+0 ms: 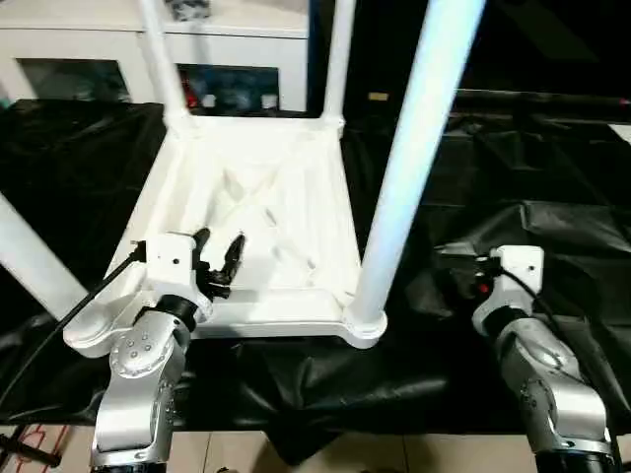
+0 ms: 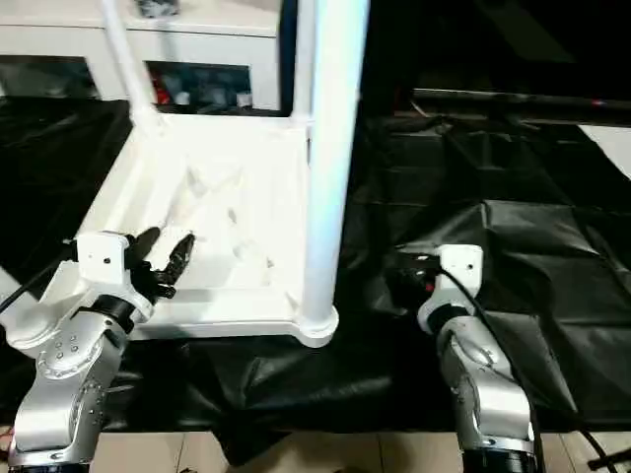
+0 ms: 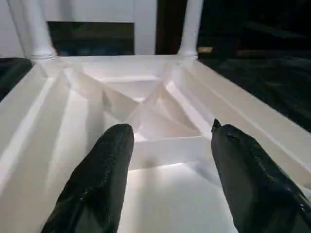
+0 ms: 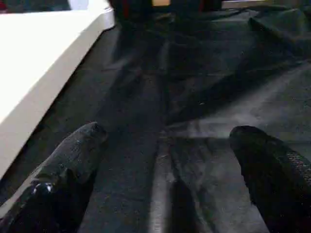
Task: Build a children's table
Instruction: Move to table
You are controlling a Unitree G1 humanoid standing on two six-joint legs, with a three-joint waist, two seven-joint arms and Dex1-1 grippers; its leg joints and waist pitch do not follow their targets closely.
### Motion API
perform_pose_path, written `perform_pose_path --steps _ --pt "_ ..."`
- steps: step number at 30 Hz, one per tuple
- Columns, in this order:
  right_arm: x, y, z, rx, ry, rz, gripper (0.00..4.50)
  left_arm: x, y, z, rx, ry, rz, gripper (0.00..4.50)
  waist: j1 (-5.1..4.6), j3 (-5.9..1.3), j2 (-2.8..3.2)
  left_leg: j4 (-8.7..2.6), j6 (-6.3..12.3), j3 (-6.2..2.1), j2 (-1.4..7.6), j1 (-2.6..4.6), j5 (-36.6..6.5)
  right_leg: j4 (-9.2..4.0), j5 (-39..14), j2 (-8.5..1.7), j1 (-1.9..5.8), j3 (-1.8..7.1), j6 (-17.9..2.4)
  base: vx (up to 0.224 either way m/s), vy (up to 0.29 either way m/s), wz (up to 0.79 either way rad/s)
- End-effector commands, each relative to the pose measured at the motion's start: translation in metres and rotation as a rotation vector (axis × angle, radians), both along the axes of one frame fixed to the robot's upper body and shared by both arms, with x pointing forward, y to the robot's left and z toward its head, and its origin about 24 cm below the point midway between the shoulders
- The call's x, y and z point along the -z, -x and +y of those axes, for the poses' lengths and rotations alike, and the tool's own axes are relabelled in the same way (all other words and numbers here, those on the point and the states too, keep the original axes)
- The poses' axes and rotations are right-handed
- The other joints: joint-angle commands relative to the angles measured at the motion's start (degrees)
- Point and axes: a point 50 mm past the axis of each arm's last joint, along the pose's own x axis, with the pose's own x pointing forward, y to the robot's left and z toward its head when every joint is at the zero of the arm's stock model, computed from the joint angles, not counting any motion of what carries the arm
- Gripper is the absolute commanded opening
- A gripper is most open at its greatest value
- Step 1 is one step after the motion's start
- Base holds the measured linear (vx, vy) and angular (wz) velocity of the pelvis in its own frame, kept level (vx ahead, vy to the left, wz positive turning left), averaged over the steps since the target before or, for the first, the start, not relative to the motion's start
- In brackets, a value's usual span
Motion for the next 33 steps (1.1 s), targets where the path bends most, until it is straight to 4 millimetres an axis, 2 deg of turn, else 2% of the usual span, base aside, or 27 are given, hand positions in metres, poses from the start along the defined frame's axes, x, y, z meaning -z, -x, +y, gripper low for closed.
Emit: perform_pose_path --steps 1,3,5,7,8,9,10,11,12,13,14,15,16,17,18,19,20,21,22,23,24,25,27,28,29,30,33 --pt "-0.005 -0.001 -0.001 0.020 -0.008 -0.027 4.50 0.000 0.007 0.010 -0.025 -0.017 0.003 2.87 0.34 -3.17 -0.19 -3.42 1.99 0.52 -0.22 -0.08 -10.8 -4.03 -11.0 -1.33 2.83 1.85 -6.4 0.000 0.000 0.00" --pt "-0.002 0.001 0.005 -0.001 -0.024 -0.016 4.50 0.001 0.012 0.009 -0.005 -0.035 0.017 2.87 0.24 -3.37 -0.85 -2.85 3.46 0.64 -0.35 -0.76 -4.0 -3.52 -4.0 -1.00 2.49 1.88 -7.7 0.000 0.000 0.00" --pt "0.001 0.000 0.012 -0.014 -0.025 -0.008 4.50 0.002 0.012 0.014 -0.006 -0.023 0.008 2.87 0.26 -4.92 -1.00 0.18 12.63 1.35 -2.33 -2.22 22.2 -1.48 26.7 0.76 0.44 0.77 -13.7 0.000 0.000 0.00" --pt "0.005 0.011 0.021 -0.103 -0.043 0.010 4.50 -0.001 0.024 0.009 -0.027 0.012 -0.008 2.87 0.65 -6.32 -2.93 1.63 18.77 1.40 -3.41 -3.63 27.9 -0.77 39.3 1.08 -0.08 -0.05 -17.3 -0.043 0.003 0.02" --pt "0.005 0.013 0.023 -0.122 -0.058 0.012 4.50 -0.002 0.027 0.008 -0.028 0.020 -0.014 2.87 0.99 -5.90 -2.09 1.45 20.49 1.44 -2.84 -4.06 21.1 -2.37 31.6 0.61 -1.31 -0.42 -17.9 -0.087 0.005 0.05" --pt "0.008 0.015 0.023 -0.126 -0.045 0.020 4.50 -0.003 0.030 0.007 -0.026 0.010 -0.030 2.87 0.88 -5.59 -2.25 1.16 20.41 1.58 -2.38 -3.96 13.9 -3.63 21.7 0.46 -1.59 -0.66 -17.2 -0.120 0.037 0.01" --pt "0.012 0.019 0.022 -0.128 -0.026 0.034 4.50 -0.002 0.036 0.006 -0.013 -0.004 -0.037 2.87 0.52 -4.25 -1.81 -0.30 15.61 1.36 -0.81 -2.81 -8.2 -5.87 -9.8 -0.13 -1.52 -1.73 -13.0 -0.150 0.060 -0.09" --pt "0.015 0.021 0.021 -0.133 -0.022 0.043 4.50 -0.001 0.041 0.004 0.002 -0.008 -0.034 2.87 -0.57 -2.80 -1.71 -0.75 6.72 0.65 0.07 -0.57 -28.2 -7.78 -35.8 0.01 -2.30 -3.23 -3.6 -0.150 0.060 -0.09" --pt "0.017 0.023 0.019 -0.132 -0.019 0.048 4.50 0.001 0.045 0.003 0.020 -0.006 -0.022 2.87 -1.27 -1.64 -1.09 -1.59 2.71 -0.36 0.93 1.46 -38.5 -8.92 -41.5 0.89 -3.16 -4.99 0.6 -0.189 0.053 -0.16" --pt "0.018 0.025 0.016 -0.124 -0.015 0.049 4.50 0.003 0.048 0.002 0.031 -0.011 -0.009 3.08 0.00 -0.50 0.20 -10.33 -0.69 -0.67 4.82 -5.54 -53.6 6.81 -28.4 1.56 5.05 -5.89 0.5 -0.176 0.036 -0.01" --pt "0.019 0.027 0.010 -0.094 0.002 0.044 4.50 0.003 0.051 0.003 0.037 -0.018 -0.016 3.08 3.64 1.19 -0.45 -11.19 -3.26 2.19 4.24 -9.75 -57.6 11.47 -21.7 1.52 7.06 -5.98 -1.8 -0.176 0.036 -0.01" --pt "0.017 0.027 0.008 -0.085 -0.009 0.035 4.50 0.003 0.052 0.004 0.036 -0.016 -0.021 3.16 7.77 0.80 0.90 -11.01 -2.41 7.32 2.90 -7.37 -55.3 12.68 -21.2 2.71 4.89 -4.61 -3.3 -0.117 -0.048 0.12" --pt "0.013 0.027 0.005 -0.071 -0.038 0.014 4.50 0.001 0.052 0.004 0.032 -0.010 -0.031 3.22 5.40 -2.14 -3.66 -3.00 -3.68 5.23 3.05 -1.23 -38.3 6.38 -44.5 -1.63 2.64 2.37 3.2 -0.072 -0.141 0.05" --pt "0.012 0.027 0.004 -0.072 -0.042 0.010 4.50 0.001 0.052 0.005 0.030 -0.010 -0.032 3.33 4.89 -0.04 -5.54 10.58 -0.57 0.34 0.22 0.60 -12.8 -7.85 -70.7 -9.58 -3.20 6.53 5.8 -0.072 -0.141 0.05" --pt "0.003 0.026 0.003 -0.118 -0.050 -0.032 4.50 0.001 0.051 0.010 -0.005 -0.035 -0.037 3.33 5.44 -0.44 -3.49 9.44 1.53 -2.21 -1.02 -2.12 -5.1 -6.75 -67.9 -8.26 0.32 9.46 3.5 -0.076 -0.055 0.05" --pt "0.001 0.025 0.003 -0.144 -0.048 -0.040 4.50 0.003 0.050 0.013 -0.028 -0.056 -0.033 3.54 6.02 0.04 -4.22 7.65 1.10 -2.98 -2.05 -2.65 -4.1 -5.32 -59.1 -6.40 2.67 7.35 2.0 -0.108 0.037 0.20" --pt "-0.001 0.025 0.003 -0.166 -0.048 -0.045 4.50 0.005 0.051 0.017 -0.058 -0.077 -0.029 3.60 5.77 0.48 -3.09 3.51 -1.06 -2.71 -0.85 0.96 -11.4 -3.77 -47.2 -4.23 1.50 5.29 -2.4 -0.108 0.037 0.20" --pt "-0.004 0.026 0.004 -0.214 -0.046 -0.050 4.50 0.003 0.053 0.024 -0.116 -0.097 -0.035 3.65 5.71 0.41 -2.96 1.04 -1.10 -2.28 -0.43 2.25 -17.2 -2.80 -41.4 -1.73 0.89 4.32 -3.3 -0.123 0.011 0.36" --pt "-0.008 0.025 0.004 -0.258 -0.047 -0.054 4.50 0.000 0.054 0.029 -0.163 -0.111 -0.043 3.72 4.63 -0.16 -2.98 -1.28 -0.43 -2.53 0.89 2.24 -21.8 -1.44 -28.0 -0.96 2.20 3.89 -5.9 -0.104 0.015 0.24" --pt "-0.012 0.026 0.008 -0.318 -0.063 -0.060 4.50 -0.001 0.057 0.035 -0.200 -0.111 -0.047 3.72 4.72 -0.92 -1.51 -2.78 0.49 -2.66 1.62 1.91 -19.9 -1.50 -19.8 -1.54 3.71 3.93 -7.2 -0.104 0.015 0.24" --pt "-0.013 0.026 0.008 -0.335 -0.071 -0.062 4.50 0.000 0.056 0.036 -0.206 -0.108 -0.047 3.84 4.39 -1.05 -2.41 -3.14 0.95 -2.60 1.85 1.90 -18.9 -1.88 -17.5 -1.65 4.19 3.71 -7.5 -0.057 0.054 0.02" --pt "-0.014 0.028 0.010 -0.373 -0.073 -0.062 4.50 -0.001 0.057 0.038 -0.219 -0.105 -0.053 3.84 4.05 -0.94 -1.47 -4.09 0.59 -2.57 1.81 1.69 -20.1 -2.55 -18.1 -1.98 4.38 3.38 -7.4 -0.032 0.068 -0.03" --pt "-0.014 0.031 0.014 -0.429 -0.089 -0.057 4.50 -0.001 0.057 0.041 -0.226 -0.111 -0.053 4.04 3.36 -1.07 -2.83 -4.18 0.30 -2.43 1.53 1.03 -19.2 -3.22 -17.2 -2.47 4.70 3.48 -7.0 -0.020 0.063 -0.04" --pt "-0.015 0.038 0.024 -0.562 -0.136 -0.037 4.50 -0.003 0.052 0.043 -0.205 -0.093 -0.060 4.07 3.69 -1.03 -2.30 -4.45 0.28 -2.57 1.46 0.98 -18.7 -3.30 -17.8 -2.73 4.60 3.48 -6.5 0.000 0.000 0.00" --pt "-0.015 0.042 0.028 -0.632 -0.154 -0.023 4.50 -0.006 0.046 0.043 -0.193 -0.092 -0.068 4.16 3.60 -1.26 -3.37 -4.32 0.67 -2.46 1.32 0.86 -17.7 -3.47 -16.7 -2.79 4.75 3.49 -5.8 0.000 0.000 0.00" --pt "-0.015 0.042 0.028 -0.632 -0.154 -0.023 4.50 -0.006 0.046 0.043 -0.193 -0.092 -0.068 4.29 3.73 -1.44 -3.03 -4.34 0.55 -2.41 1.28 0.98 -17.5 -3.51 -15.9 -2.84 4.64 3.55 -5.8 0.000 0.000 0.00" --pt "-0.014 0.046 0.041 -0.777 -0.232 0.011 4.50 -0.011 0.026 0.045 -0.157 -0.079 -0.071 4.47 3.82 -1.84 -4.86 -4.13 0.47 -2.30 1.13 1.11 -15.8 -3.34 -13.0 -2.94 4.37 3.46 -5.2 0.000 0.000 0.00"
